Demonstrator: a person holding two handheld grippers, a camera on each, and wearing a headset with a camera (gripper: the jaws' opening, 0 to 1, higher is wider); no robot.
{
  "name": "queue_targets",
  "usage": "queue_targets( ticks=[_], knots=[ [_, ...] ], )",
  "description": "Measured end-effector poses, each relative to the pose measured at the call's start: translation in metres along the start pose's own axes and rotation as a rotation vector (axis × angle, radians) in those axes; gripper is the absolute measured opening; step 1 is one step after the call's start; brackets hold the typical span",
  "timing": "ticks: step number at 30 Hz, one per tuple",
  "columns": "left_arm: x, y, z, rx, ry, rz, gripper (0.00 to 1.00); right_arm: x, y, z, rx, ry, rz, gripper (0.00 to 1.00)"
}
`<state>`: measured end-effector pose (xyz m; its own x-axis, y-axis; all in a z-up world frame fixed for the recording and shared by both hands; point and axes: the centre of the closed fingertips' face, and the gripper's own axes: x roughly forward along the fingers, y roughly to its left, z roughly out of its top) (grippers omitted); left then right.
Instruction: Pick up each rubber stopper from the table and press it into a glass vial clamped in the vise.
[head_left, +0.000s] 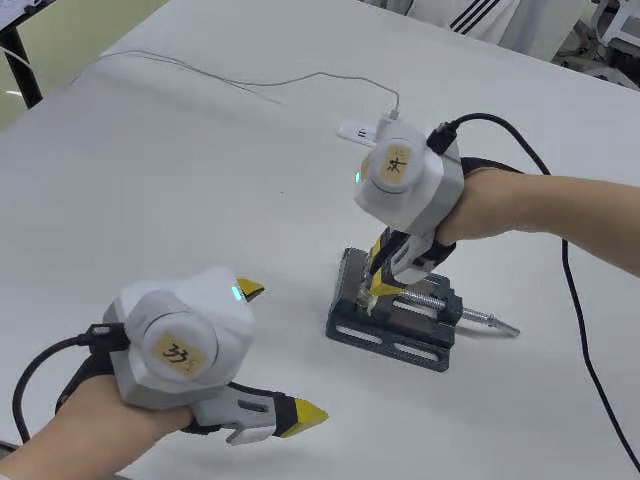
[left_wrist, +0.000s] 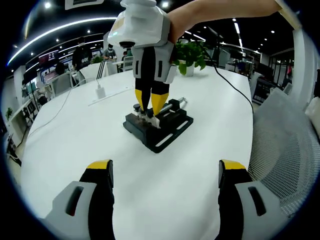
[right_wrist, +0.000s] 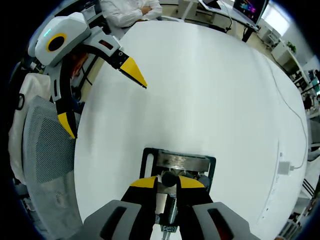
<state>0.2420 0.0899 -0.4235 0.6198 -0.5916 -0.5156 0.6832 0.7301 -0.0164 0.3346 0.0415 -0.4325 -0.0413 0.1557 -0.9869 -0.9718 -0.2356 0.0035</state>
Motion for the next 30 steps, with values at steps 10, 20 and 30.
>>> queue_targets(
  ticks=[10,20,30],
  knots=[
    [0.001,-0.001,0.003,0.007,-0.001,-0.004,0.85,-0.014,-0.008,-0.004,-0.014,0.000,-0.036,0.16],
    [0.002,0.000,0.005,0.013,-0.002,-0.007,0.85,-0.020,-0.004,-0.006,0.042,-0.040,0.001,0.10],
    [0.003,-0.001,0.002,0.006,0.002,-0.011,0.85,-0.010,-0.001,-0.002,0.065,-0.062,0.025,0.00]
  ],
)
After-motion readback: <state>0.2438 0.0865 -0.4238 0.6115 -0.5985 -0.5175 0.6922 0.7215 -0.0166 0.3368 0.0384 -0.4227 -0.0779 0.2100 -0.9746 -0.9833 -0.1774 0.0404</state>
